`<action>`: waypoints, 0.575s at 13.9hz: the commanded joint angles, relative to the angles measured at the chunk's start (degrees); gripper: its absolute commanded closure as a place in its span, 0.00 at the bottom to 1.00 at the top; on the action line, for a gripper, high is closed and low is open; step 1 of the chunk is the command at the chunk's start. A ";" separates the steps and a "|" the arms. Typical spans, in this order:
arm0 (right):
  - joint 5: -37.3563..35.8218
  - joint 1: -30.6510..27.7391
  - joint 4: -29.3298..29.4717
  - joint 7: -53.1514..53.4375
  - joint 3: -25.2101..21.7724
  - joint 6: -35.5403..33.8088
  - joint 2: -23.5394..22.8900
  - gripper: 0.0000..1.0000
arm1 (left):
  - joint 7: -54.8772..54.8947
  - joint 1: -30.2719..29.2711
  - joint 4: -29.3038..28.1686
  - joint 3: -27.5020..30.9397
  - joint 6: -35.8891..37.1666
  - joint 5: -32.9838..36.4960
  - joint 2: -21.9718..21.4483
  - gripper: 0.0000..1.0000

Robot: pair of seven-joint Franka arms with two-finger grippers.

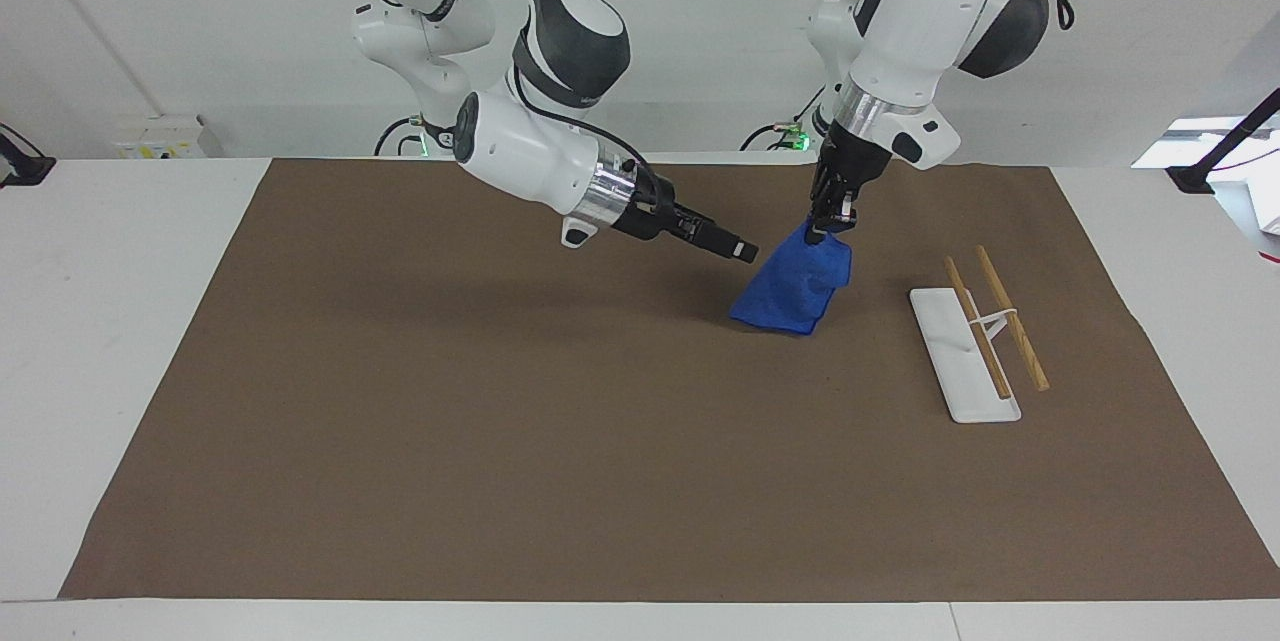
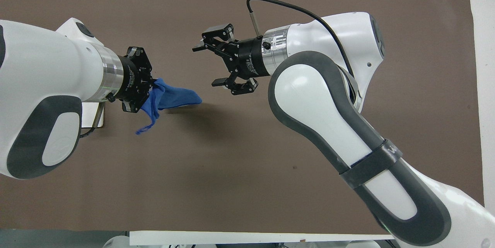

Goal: Right arm passes towel to left arm to hang
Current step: 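Open the right gripper and withdraw it from the towel, then drape the towel over the wooden rods with the left gripper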

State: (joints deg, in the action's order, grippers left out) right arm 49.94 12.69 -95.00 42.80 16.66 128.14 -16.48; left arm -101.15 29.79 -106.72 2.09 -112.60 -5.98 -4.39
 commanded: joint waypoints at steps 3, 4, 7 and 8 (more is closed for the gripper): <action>-25.39 -12.04 -2.04 -20.72 0.22 -8.22 1.19 0.00 | 10.94 0.88 5.01 0.73 7.01 7.99 1.22 1.00; -26.64 -16.51 -1.60 -23.27 0.22 -11.56 1.28 0.00 | 16.02 0.71 7.99 0.81 10.79 8.27 2.62 1.00; -41.18 -23.04 -1.24 -33.38 0.13 -16.07 3.99 0.00 | 26.94 -0.78 14.77 1.43 20.30 9.84 5.18 1.00; -45.59 -23.67 -0.46 -34.10 0.13 -17.30 5.13 0.00 | 29.14 -1.31 14.96 1.34 21.19 12.64 5.27 1.00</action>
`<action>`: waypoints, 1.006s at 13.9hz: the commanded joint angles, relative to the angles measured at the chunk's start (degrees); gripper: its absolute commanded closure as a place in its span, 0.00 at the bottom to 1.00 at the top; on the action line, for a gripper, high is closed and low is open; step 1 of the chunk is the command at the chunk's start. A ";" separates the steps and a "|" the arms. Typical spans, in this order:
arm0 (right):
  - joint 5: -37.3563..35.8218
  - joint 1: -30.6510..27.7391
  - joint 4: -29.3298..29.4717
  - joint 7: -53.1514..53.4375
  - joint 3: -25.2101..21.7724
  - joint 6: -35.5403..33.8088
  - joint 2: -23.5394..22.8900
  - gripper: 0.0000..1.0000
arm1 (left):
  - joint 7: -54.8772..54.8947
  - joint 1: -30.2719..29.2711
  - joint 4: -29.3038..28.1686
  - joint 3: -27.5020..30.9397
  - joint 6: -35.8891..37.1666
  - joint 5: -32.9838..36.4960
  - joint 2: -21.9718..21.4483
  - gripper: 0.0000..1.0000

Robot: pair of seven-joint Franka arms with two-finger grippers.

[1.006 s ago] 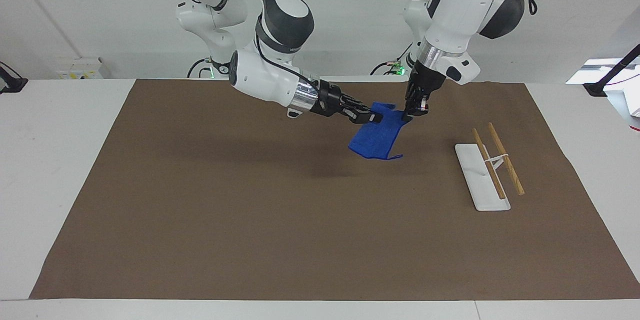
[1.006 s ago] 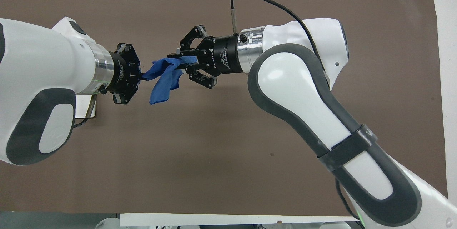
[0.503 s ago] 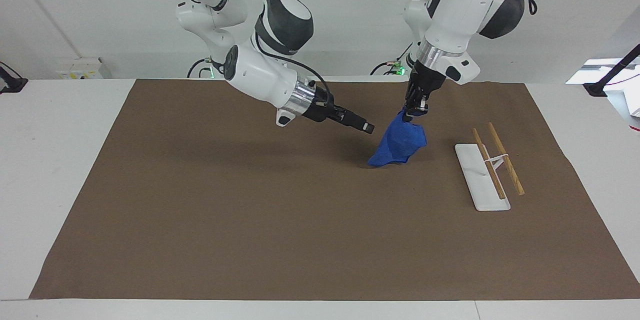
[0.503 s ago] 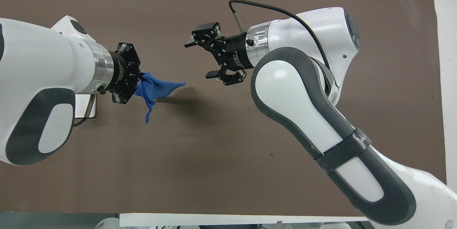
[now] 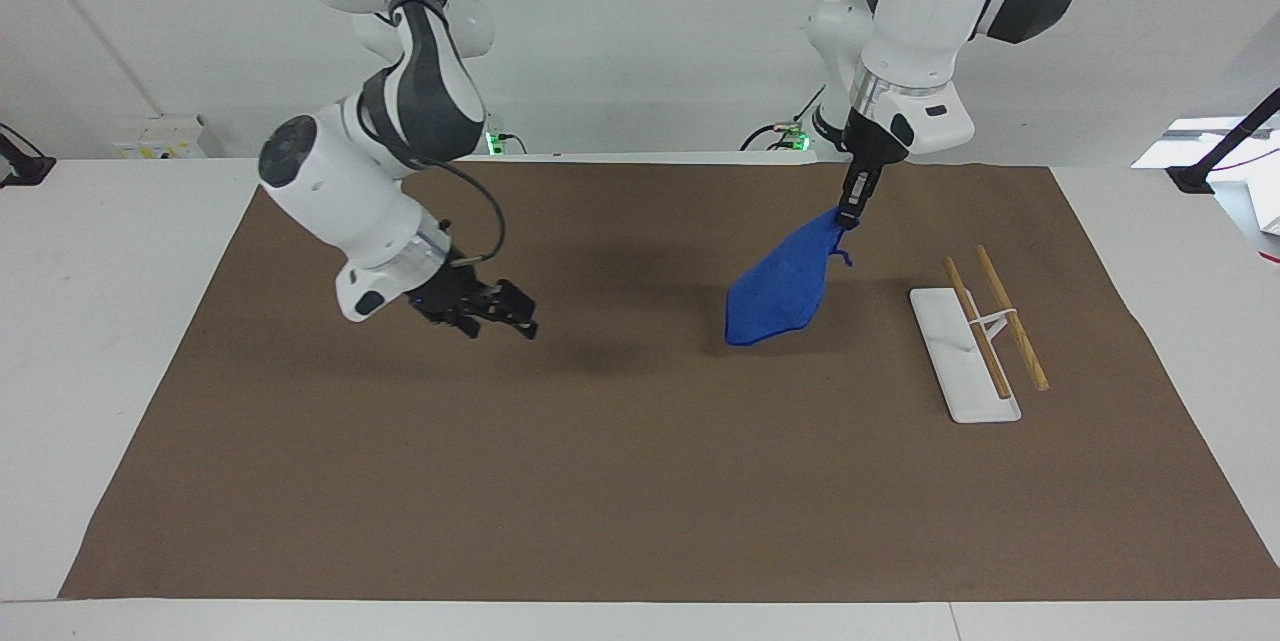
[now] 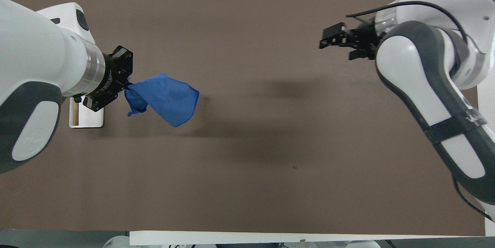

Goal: Right arm passes towel to left arm to hang
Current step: 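Drape the towel over the wooden rods with the left gripper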

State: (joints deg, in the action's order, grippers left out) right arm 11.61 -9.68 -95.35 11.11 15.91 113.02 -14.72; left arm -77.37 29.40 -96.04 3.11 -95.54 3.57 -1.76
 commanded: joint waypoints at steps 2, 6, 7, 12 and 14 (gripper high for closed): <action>-17.36 -1.21 4.27 -2.32 1.05 -10.23 4.35 0.00 | 9.76 -2.50 3.23 0.49 4.83 5.57 2.21 1.00; -22.07 -1.39 16.76 -2.49 0.71 -28.87 5.22 0.00 | 17.94 -11.18 2.87 0.40 2.38 9.70 2.55 1.00; -21.89 -1.65 16.51 -2.67 0.71 -31.52 7.32 0.00 | 18.74 -13.04 2.18 0.40 0.89 9.70 2.55 1.00; -19.18 -2.28 15.98 -9.33 -4.36 -35.68 10.15 0.00 | 20.85 -23.06 -2.74 0.40 -10.36 9.79 1.77 1.00; -17.25 2.28 14.94 -10.49 -9.98 -36.91 11.90 0.00 | 20.77 -26.23 -7.47 0.66 -16.49 10.32 0.19 1.00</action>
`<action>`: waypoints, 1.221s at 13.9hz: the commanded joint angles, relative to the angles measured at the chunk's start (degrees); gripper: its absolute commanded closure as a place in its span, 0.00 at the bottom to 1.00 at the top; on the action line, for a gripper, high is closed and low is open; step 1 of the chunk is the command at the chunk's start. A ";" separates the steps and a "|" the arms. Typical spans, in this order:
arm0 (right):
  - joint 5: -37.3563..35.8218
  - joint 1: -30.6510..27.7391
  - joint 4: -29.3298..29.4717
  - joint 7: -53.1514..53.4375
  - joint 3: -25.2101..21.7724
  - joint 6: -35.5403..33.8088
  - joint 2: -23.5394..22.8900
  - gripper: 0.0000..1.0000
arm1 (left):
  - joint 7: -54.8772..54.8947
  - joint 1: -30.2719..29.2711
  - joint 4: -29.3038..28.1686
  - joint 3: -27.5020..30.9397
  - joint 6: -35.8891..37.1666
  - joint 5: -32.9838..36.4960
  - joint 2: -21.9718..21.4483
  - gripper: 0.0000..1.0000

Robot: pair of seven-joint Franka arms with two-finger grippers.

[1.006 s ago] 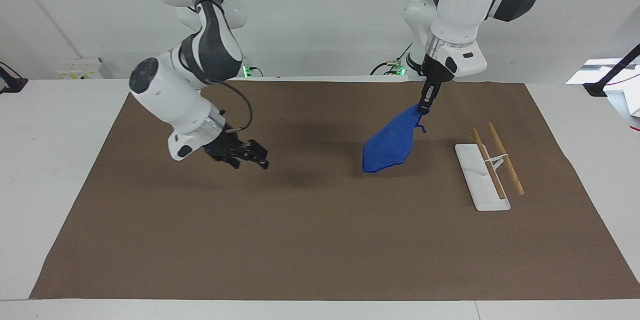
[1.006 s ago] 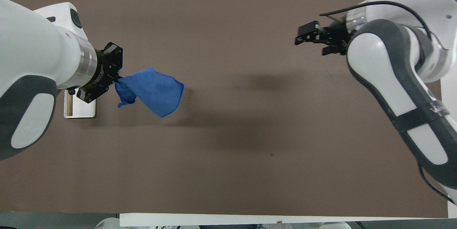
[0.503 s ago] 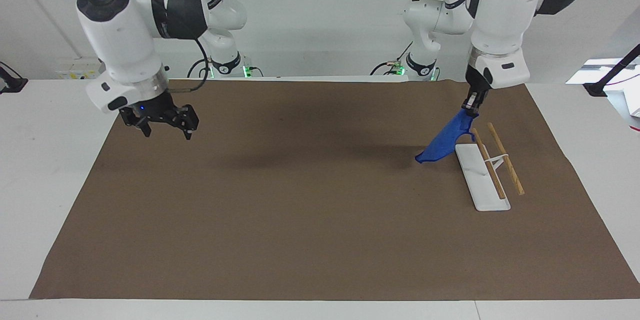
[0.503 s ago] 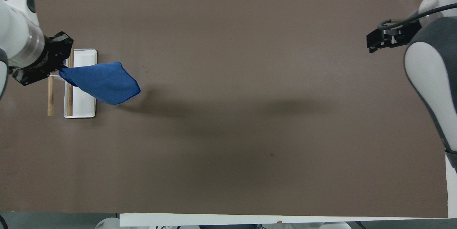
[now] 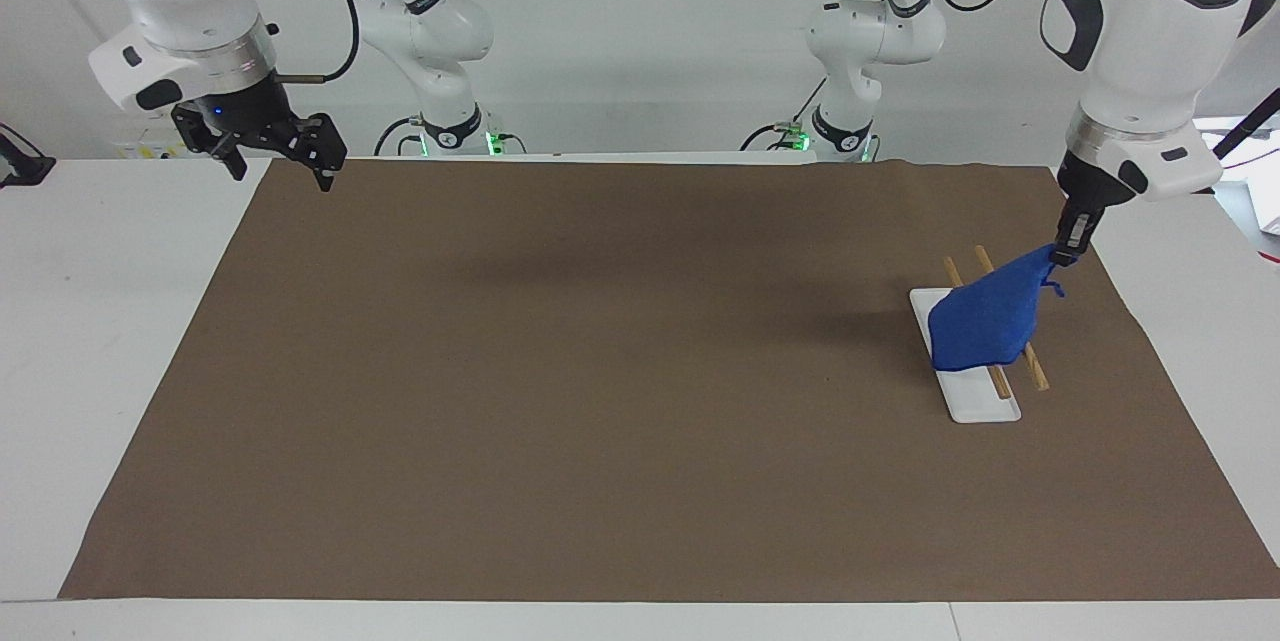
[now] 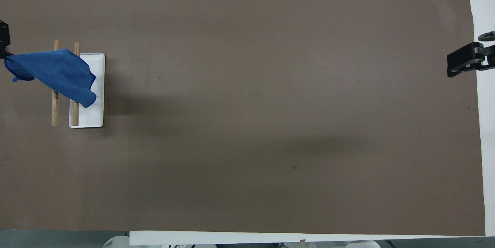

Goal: Right arm passes towel to left arm to hang

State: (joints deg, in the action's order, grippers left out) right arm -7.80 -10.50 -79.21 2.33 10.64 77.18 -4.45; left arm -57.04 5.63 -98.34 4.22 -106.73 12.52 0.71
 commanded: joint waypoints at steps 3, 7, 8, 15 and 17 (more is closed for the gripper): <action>3.50 11.97 -7.70 -1.36 -15.26 -2.21 5.50 0.00 | 2.79 -5.44 -8.88 -0.62 -10.50 1.37 -3.78 1.00; 3.50 12.61 -8.33 -0.83 -15.39 0.50 5.68 0.00 | 4.57 -8.69 -16.76 -0.62 -17.26 1.37 -7.02 1.00; 3.50 12.61 -7.72 -0.40 -15.39 0.95 5.51 0.00 | 4.66 -9.14 -20.19 -0.45 -20.41 1.37 -8.25 1.00; 6.66 9.89 -6.66 -0.48 -16.61 1.74 5.15 0.00 | 4.66 -12.04 -24.52 -0.62 -27.38 1.37 -6.95 1.00; 6.66 10.33 -7.97 -0.83 -17.50 2.18 5.94 0.00 | 4.57 -12.65 -25.66 -0.44 -29.66 1.37 -6.34 1.00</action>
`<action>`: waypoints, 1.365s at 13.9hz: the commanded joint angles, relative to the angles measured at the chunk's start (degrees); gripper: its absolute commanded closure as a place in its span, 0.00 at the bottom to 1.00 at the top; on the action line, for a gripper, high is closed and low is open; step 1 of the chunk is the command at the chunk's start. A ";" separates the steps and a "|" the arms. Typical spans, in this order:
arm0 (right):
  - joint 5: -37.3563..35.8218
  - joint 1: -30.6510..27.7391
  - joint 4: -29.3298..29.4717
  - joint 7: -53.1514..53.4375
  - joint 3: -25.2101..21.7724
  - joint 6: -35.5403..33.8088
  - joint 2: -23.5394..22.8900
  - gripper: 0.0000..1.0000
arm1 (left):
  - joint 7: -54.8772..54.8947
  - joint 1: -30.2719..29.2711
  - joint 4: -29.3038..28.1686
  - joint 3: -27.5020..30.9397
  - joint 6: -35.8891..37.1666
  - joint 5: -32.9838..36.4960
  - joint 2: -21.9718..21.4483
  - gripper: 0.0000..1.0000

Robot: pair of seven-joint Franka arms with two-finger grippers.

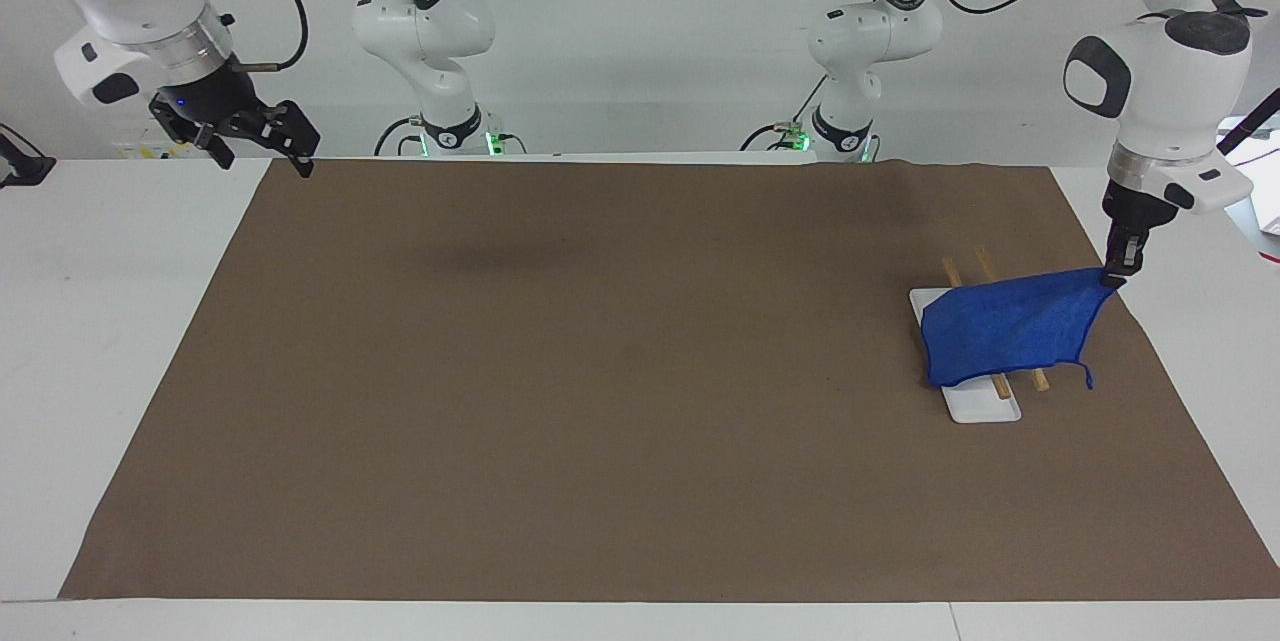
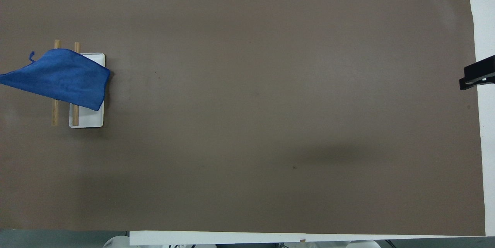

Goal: Right arm passes towel to left arm to hang

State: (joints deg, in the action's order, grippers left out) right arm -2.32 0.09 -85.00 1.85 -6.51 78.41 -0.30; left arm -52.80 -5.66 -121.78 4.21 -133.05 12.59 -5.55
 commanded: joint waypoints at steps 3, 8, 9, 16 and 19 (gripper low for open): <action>1.18 -0.01 -2.10 0.00 0.01 1.56 1.80 0.00 | 0.32 -2.69 -2.50 -0.43 -5.11 1.30 0.80 1.00; 1.36 0.87 -2.98 -0.35 0.19 1.30 1.18 0.00 | 0.32 -4.10 -6.01 -0.43 -11.53 1.30 2.56 1.00; 1.36 0.96 -2.98 -0.35 0.19 1.30 1.18 0.00 | 0.32 -4.19 -6.19 -0.60 -11.88 1.30 2.74 1.00; 1.36 0.78 -2.98 -0.35 0.10 1.30 1.09 0.00 | -0.29 -6.47 -7.16 -0.69 -11.62 1.21 4.32 0.00; 1.36 0.70 -2.98 -0.35 0.10 1.30 1.18 0.00 | 0.41 -6.30 -3.31 -0.69 -6.91 1.21 4.50 0.00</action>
State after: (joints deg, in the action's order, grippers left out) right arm -1.73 1.08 -86.90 1.85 -6.46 78.92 0.09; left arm -52.79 -11.37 -128.08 4.17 -143.11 12.59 -1.07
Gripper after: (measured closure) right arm 0.000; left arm 0.317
